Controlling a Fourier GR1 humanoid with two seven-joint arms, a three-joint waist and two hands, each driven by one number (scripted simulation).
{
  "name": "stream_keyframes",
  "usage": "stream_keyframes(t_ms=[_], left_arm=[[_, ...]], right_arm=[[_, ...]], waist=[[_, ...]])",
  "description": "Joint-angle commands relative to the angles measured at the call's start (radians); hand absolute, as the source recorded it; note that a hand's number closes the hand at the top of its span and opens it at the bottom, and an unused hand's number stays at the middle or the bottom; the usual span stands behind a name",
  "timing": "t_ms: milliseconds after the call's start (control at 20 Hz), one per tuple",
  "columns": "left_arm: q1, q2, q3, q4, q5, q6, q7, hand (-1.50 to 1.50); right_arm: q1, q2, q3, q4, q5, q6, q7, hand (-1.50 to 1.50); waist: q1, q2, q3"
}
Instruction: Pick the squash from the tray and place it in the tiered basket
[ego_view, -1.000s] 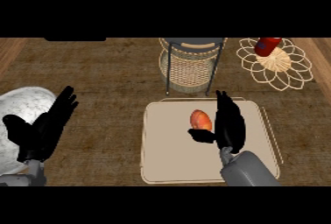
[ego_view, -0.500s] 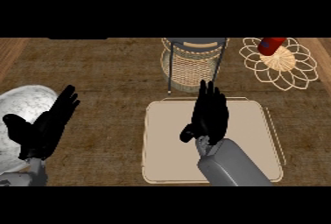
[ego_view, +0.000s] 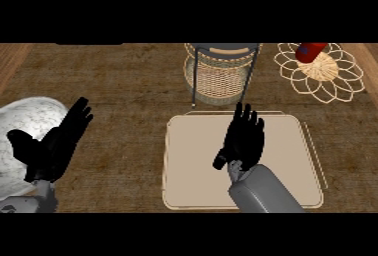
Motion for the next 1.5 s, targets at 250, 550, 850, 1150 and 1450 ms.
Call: stream_keyframes(t_ms=[250, 550, 850, 1150, 1450], left_arm=[[0.043, -0.011, 0.009, -0.058, -0.018, -0.010, 0.013, 0.00], [-0.026, -0.022, 0.049, 0.035, -0.018, -0.039, -0.009, 0.00], [-0.036, -0.061, 0.035, 0.070, -0.055, -0.019, -0.023, 0.00], [-0.039, -0.036, 0.058, 0.029, -0.049, -0.026, 0.025, 0.00], [0.021, -0.073, 0.040, 0.002, -0.080, -0.021, -0.014, 0.00]], right_arm=[[0.052, 0.002, -0.062, 0.077, 0.133, -0.069, 0.056, -1.50], [0.002, 0.013, -0.131, 0.171, 0.154, -0.078, 0.000, -1.50], [0.021, 0.014, -0.161, 0.165, -0.003, 0.026, -0.060, 1.50], [0.025, 0.013, -0.080, 0.231, 0.081, 0.053, -0.053, 1.50], [0.023, 0.003, -0.036, 0.195, 0.208, -0.005, -0.051, 1.50]], waist=[[-0.001, 0.000, 0.000], [0.000, 0.002, 0.000], [-0.001, 0.003, 0.000], [0.002, 0.003, 0.000], [0.000, 0.000, 0.000]])
